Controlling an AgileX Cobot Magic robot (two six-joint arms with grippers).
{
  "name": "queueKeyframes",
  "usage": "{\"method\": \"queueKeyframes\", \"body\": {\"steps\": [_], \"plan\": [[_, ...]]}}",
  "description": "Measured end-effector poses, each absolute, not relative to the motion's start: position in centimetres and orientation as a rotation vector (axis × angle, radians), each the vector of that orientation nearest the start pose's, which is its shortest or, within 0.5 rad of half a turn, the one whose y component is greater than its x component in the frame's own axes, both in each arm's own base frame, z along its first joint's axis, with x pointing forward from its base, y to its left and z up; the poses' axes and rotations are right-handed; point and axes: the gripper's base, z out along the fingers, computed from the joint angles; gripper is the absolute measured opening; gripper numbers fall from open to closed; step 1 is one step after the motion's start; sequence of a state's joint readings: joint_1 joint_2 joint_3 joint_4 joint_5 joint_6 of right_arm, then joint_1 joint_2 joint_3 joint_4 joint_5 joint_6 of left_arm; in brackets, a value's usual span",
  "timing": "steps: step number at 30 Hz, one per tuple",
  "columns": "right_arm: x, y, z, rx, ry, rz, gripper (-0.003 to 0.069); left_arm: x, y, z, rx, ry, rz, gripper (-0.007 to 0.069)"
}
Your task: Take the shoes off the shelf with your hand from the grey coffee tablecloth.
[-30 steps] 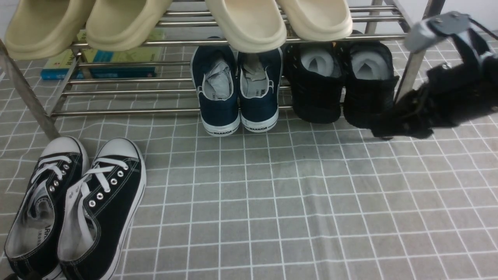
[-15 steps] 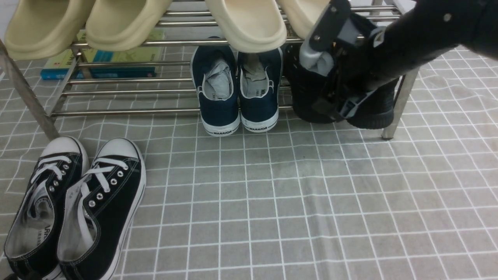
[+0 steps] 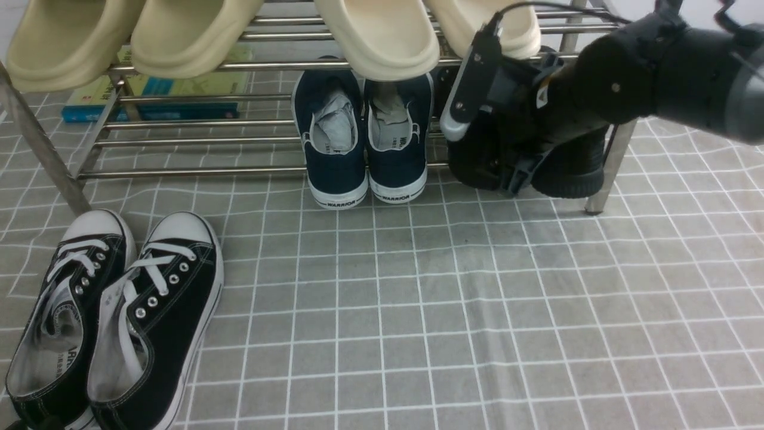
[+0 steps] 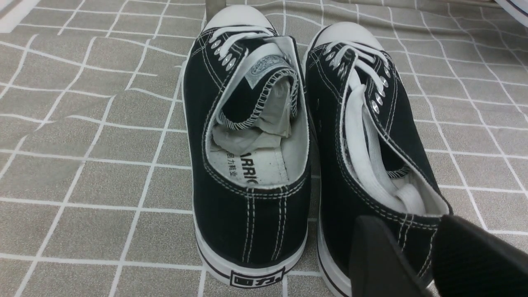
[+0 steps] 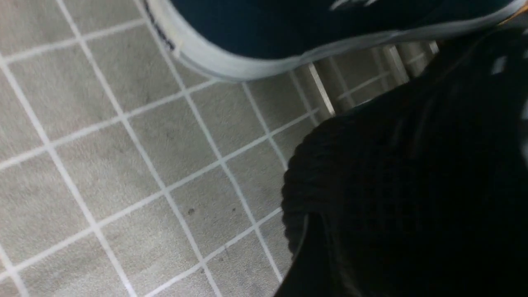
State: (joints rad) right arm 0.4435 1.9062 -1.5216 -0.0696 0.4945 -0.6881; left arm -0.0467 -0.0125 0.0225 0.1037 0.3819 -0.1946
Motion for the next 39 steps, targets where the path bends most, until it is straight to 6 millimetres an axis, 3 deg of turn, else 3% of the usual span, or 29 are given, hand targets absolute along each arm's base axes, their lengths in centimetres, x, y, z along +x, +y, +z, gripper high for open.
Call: {"method": "queueKeyframes", "body": {"steps": [10, 15, 17, 19, 20, 22, 32, 39], "plan": [[40.3, 18.7, 25.2, -1.326, 1.962, -0.2, 0.0566, 5.2, 0.1, 17.2, -0.075, 1.872, -0.064, 0.024], [40.3, 18.7, 25.2, -1.325, 1.952, -0.205, 0.0505, 5.2, 0.1, 17.2, -0.075, 1.872, -0.064, 0.024], [40.3, 18.7, 25.2, -1.328, 1.955, -0.206, 0.0379, 5.2, 0.1, 17.2, -0.075, 1.872, -0.064, 0.024], [40.2, 18.7, 25.1, -1.328, 1.963, -0.201, 0.0308, 5.2, 0.1, 17.2, -0.075, 1.872, -0.064, 0.024], [40.2, 18.8, 24.9, -1.333, 1.979, -0.192, 0.0207, 5.2, 0.1, 17.2, -0.075, 1.872, -0.064, 0.024], [40.0, 18.8, 24.7, -1.338, 2.003, -0.178, 0.0116, 5.2, 0.1, 17.2, -0.075, 1.872, -0.064, 0.024], [39.3, 18.5, 25.4, -1.349, 2.042, -0.168, 0.0114, 5.2, 0.1, 17.2, -0.075, 1.872, -0.064, 0.024], [36.0, 17.5, 29.4, -1.347, 2.15, -0.055, 0.0114, 5.2, 0.1, 17.2, -0.075, 1.873, -0.064, 0.024]]}}
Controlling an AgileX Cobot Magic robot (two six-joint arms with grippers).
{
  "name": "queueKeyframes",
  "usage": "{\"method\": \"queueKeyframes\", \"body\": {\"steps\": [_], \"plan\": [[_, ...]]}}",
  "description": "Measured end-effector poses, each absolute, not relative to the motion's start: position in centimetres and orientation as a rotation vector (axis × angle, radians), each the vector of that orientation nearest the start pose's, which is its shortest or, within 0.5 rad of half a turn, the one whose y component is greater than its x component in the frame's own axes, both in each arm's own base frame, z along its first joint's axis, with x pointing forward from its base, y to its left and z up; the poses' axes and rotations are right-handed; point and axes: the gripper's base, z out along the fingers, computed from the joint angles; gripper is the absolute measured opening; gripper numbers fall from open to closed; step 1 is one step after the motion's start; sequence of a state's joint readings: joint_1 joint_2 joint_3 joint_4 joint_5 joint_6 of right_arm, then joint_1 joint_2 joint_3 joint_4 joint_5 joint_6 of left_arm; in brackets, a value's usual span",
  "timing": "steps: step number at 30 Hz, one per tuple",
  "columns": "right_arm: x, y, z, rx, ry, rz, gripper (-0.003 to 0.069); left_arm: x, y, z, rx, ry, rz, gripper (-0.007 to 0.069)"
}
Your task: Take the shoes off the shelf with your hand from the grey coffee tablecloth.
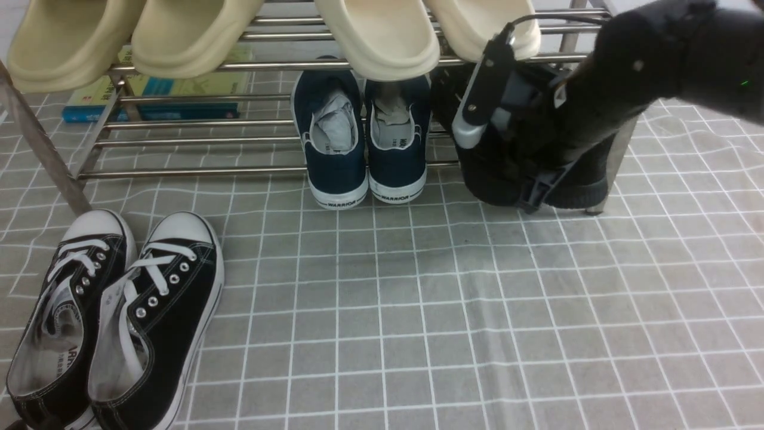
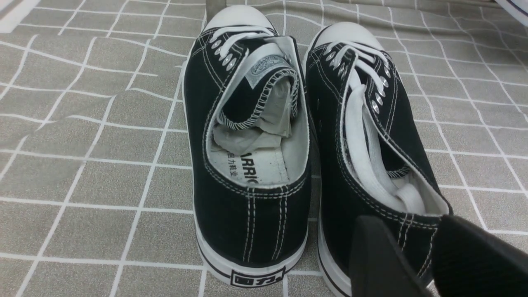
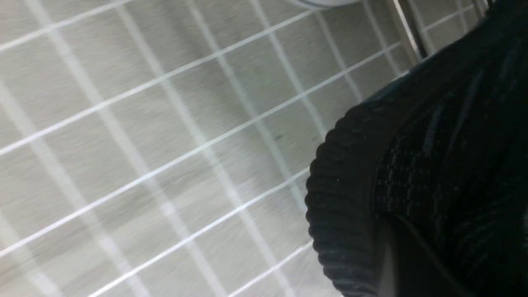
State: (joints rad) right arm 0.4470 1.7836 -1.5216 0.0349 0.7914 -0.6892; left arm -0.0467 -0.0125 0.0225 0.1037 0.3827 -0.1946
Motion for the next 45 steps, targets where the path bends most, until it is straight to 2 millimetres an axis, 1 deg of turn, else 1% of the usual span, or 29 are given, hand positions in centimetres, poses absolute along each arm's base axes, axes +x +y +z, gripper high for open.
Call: {"method": "queueKeyframes", "body": {"steps": [4, 7, 8, 9, 12, 13, 14, 15, 17, 18, 20, 22, 25, 26, 30, 32, 33, 36, 37, 39, 41, 42, 43, 45], "plan": [[34.1, 17.1, 31.6, -1.326, 2.175, 0.029, 0.0114, 5.2, 0.1, 17.2, -0.075, 1.873, -0.064, 0.024], [32.9, 16.9, 32.7, -1.327, 2.202, 0.091, 0.0114, 5.2, 0.1, 17.2, -0.075, 1.873, -0.064, 0.024], [32.7, 16.9, 32.7, -1.332, 2.21, 0.096, 0.0114, 5.2, 0.1, 17.2, -0.075, 1.873, -0.064, 0.024], [31.8, 16.8, 33.4, -1.347, 2.225, 0.127, 0.0114, 5.2, 0.1, 17.2, -0.075, 1.873, -0.064, 0.024], [29.8, 16.8, 34.7, -1.361, 2.257, 0.165, 0.0114, 5.2, 0.1, 17.2, -0.075, 1.873, -0.064, 0.024], [28.7, 16.9, 35.5, -1.368, 2.266, 0.182, 0.0114, 5.2, 0.1, 17.2, -0.075, 1.873, -0.064, 0.024], [28.5, 17.0, 35.6, -1.367, 2.267, 0.187, 0.0114, 5.2, 0.1, 17.2, -0.075, 1.873, -0.064, 0.024], [26.9, 17.2, 36.8, -1.369, 2.257, 0.206, 0.0114, 5.2, 0.1, 17.2, -0.075, 1.873, -0.064, 0.024], [25.2, 17.3, 37.9, -1.379, 2.264, 0.23, 0.0114, 5.2, 0.1, 17.2, -0.075, 1.873, -0.064, 0.024], [24.0, 17.5, 38.5, -1.378, 2.269, 0.25, 0.0114, 5.2, 0.1, 17.2, -0.075, 1.873, -0.064, 0.024], [22.9, 17.7, 39.0, -1.376, 2.282, 0.272, 0.0114, 5.2, 0.1, 17.2, -0.075, 1.873, -0.064, 0.024], [21.6, 18.4, 39.4, -1.335, 2.312, 0.304, 0.0114, 5.2, 0.1, 17.2, -0.075, 1.873, -0.064, 0.024], [20.6, 19.5, 38.7, -1.368, 2.33, 0.299, 0.0114, 5.2, 0.1, 17.2, -0.075, 1.873, -0.064, 0.024], [20.2, 20.1, 38.1, -1.405, 2.332, 0.289, 0.0114, 5.2, 0.1, 17.2, -0.075, 1.873, -0.064, 0.024], [19.6, 21.0, 36.7, -1.466, 2.357, 0.28, 0.0114, 5.2, 0.1, 17.2, -0.075, 1.873, -0.064, 0.024], [19.4, 21.4, 35.6, -1.499, 2.381, 0.272, 0.0114, 5.2, 0.1, 17.2, -0.075, 1.873, -0.064, 0.024], [19.4, 21.5, 35.5, -1.502, 2.384, 0.271, 0.0114, 5.2, 0.1, 17.2, -0.075, 1.873, -0.064, 0.024], [19.8, 21.5, 34.1, -1.548, 2.407, 0.218, 0.0114, 5.2, 0.1, 17.2, -0.075, 1.873, -0.063, 0.024], [19.8, 21.5, 33.9, -1.554, 2.41, 0.212, 0.0114, 5.2, 0.1, 17.2, -0.075, 1.873, -0.063, 0.024], [20.3, 21.7, 32.8, -1.598, 2.403, 0.161, 0.0114, 5.2, 0.1, 17.2, -0.075, 1.873, -0.063, 0.024], [20.5, 21.8, 32.3, -1.604, 2.394, 0.149, 0.0114, 5.2, 0.1, 17.2, -0.075, 1.873, -0.063, 0.024], [20.9, 22.1, 31.6, -1.619, 2.381, 0.134, 0.0114, 5.2, 0.1, 17.2, -0.075, 1.873, -0.063, 0.024], [21.0, 22.1, 31.6, -1.624, 2.377, 0.132, 0.0114, 5.2, 0.1, 17.2, -0.075, 1.873, -0.063, 0.024], [21.4, 22.5, 30.7, -1.636, 2.363, 0.117, 0.0114, 5.2, 0.1, 17.2, -0.075, 1.873, -0.063, 0.024]]}}
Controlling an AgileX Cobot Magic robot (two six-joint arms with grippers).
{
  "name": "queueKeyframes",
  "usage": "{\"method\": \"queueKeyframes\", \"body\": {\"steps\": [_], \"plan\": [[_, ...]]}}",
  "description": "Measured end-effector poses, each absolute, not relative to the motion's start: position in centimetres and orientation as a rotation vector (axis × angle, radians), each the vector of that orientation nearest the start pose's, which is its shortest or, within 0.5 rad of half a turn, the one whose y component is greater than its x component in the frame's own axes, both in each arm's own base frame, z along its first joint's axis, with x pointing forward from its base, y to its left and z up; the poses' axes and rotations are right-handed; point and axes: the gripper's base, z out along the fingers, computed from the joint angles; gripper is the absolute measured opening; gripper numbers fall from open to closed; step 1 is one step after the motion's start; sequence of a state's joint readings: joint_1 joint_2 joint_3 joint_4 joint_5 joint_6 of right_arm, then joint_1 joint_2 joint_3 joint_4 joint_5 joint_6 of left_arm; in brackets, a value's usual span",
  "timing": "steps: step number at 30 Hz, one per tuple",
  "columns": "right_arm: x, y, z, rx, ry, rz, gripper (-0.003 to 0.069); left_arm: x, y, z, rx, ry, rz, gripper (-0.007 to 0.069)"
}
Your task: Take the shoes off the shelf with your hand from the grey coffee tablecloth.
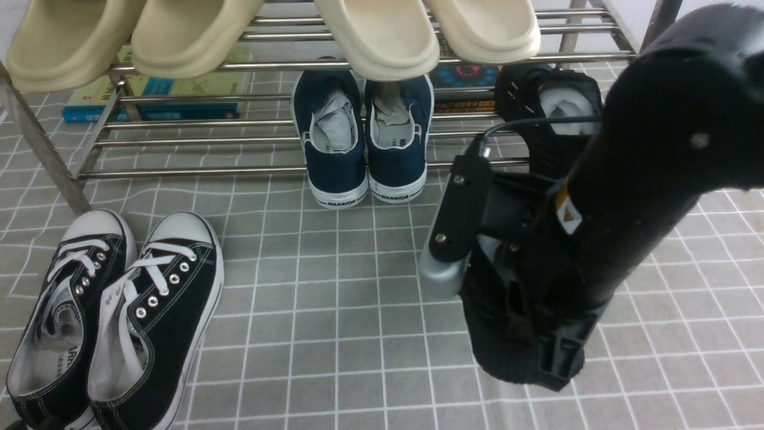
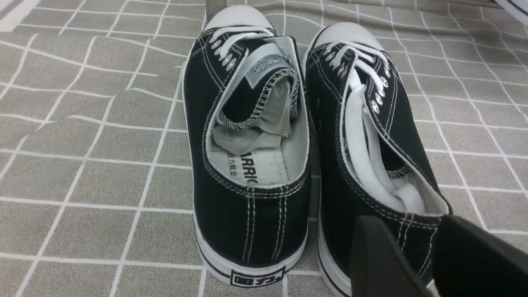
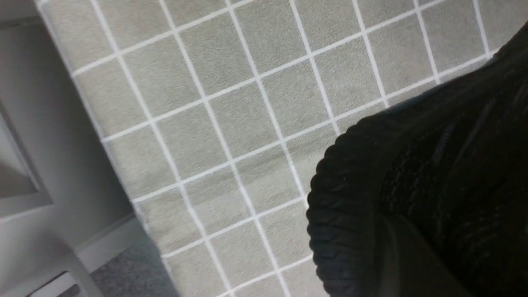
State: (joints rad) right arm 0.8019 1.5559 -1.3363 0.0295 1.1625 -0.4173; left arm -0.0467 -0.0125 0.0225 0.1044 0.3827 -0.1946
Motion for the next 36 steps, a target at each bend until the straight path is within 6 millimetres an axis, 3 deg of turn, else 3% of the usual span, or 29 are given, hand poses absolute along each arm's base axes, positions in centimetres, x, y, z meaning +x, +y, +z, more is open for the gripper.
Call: {"method": "queueKeyframes", "body": {"steps": [7, 13, 18, 22, 25, 26, 31, 36], "plan": [[22.3, 23.2, 29.6, -1.637, 2.346, 0.1, 0.0114, 5.2, 0.1, 17.2, -0.075, 1.873, -0.064, 0.024], [23.3, 24.2, 27.3, -1.601, 2.428, 0.098, 0.012, 5.2, 0.1, 17.2, -0.076, 1.873, -0.064, 0.024], [23.8, 24.8, 26.4, -1.533, 2.452, 0.116, 0.0279, 5.2, 0.1, 17.2, -0.076, 1.873, -0.064, 0.024], [23.9, 24.6, 27.2, -1.507, 2.451, 0.08, 0.0465, 5.2, 0.1, 17.2, -0.076, 1.873, -0.064, 0.024], [24.1, 24.2, 28.3, -1.491, 2.442, 0.013, 0.0532, 5.2, 0.1, 17.2, -0.076, 1.873, -0.064, 0.024], [24.5, 23.7, 29.5, -1.463, 2.419, -0.063, 0.0566, 5.2, 0.1, 17.2, -0.076, 1.873, -0.064, 0.024], [27.0, 21.4, 31.8, -1.265, 2.381, -0.252, 0.0584, 5.2, 0.1, 17.2, -0.076, 1.873, -0.064, 0.024], [30.2, 18.4, 32.1, -1.073, 2.376, -0.305, 0.0579, 5.2, 0.1, 17.2, -0.076, 1.873, -0.064, 0.024]]}}
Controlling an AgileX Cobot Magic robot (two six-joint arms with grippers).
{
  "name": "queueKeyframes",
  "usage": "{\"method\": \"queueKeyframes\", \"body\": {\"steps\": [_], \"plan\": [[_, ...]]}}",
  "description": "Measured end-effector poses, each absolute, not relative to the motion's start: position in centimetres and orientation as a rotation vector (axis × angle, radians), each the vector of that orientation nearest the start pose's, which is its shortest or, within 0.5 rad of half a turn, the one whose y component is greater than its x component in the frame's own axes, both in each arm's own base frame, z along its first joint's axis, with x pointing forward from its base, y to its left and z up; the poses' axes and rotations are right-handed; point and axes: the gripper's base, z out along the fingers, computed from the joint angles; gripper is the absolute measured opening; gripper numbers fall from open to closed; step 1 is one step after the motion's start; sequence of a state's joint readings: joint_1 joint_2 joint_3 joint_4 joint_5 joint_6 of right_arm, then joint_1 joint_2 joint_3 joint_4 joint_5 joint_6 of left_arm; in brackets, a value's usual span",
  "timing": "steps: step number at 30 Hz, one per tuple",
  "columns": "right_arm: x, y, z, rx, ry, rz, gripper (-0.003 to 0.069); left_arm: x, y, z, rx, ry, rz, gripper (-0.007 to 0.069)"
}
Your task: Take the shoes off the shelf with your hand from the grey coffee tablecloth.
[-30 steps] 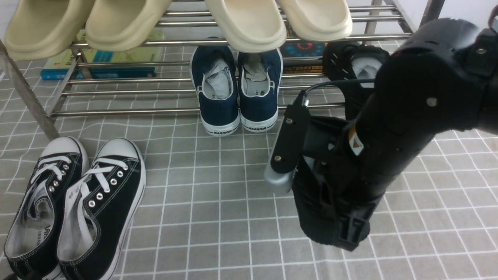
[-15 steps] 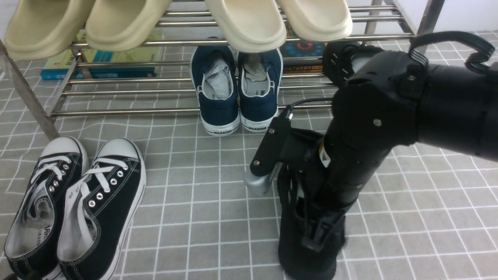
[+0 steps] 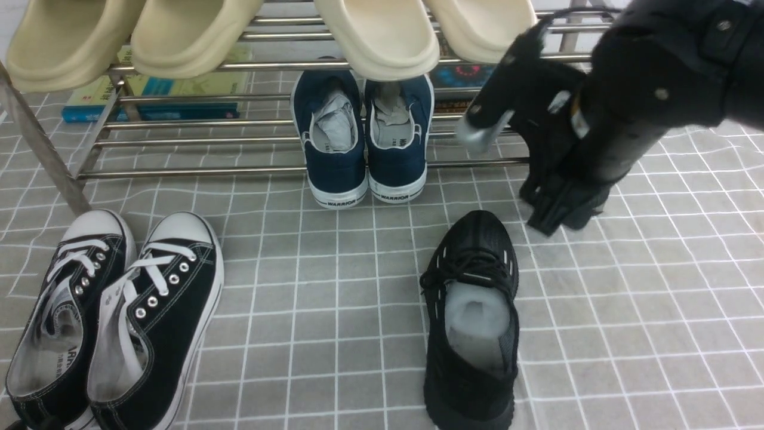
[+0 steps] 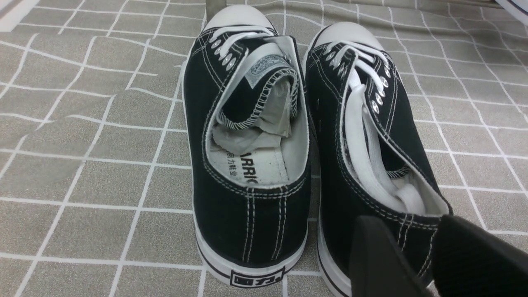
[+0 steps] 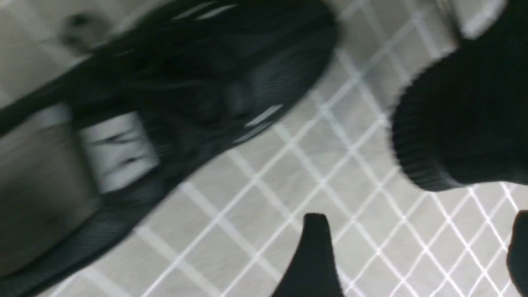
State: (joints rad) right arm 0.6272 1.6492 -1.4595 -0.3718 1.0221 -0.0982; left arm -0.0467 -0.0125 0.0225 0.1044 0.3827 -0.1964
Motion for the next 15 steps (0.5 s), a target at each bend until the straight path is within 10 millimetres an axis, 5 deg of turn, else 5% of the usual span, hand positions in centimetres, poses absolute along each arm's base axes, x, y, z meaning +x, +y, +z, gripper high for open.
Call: {"method": "queueKeyframes", "body": {"steps": [6, 15], "plan": [[33.9, 15.7, 30.9, -0.969, 2.345, -0.324, 0.0579, 5.2, 0.1, 17.2, -0.076, 1.873, -0.064, 0.024], [36.2, 15.6, 28.9, -1.103, 2.244, -0.451, 0.0577, 5.2, 0.1, 17.2, -0.076, 1.873, -0.064, 0.024]]}}
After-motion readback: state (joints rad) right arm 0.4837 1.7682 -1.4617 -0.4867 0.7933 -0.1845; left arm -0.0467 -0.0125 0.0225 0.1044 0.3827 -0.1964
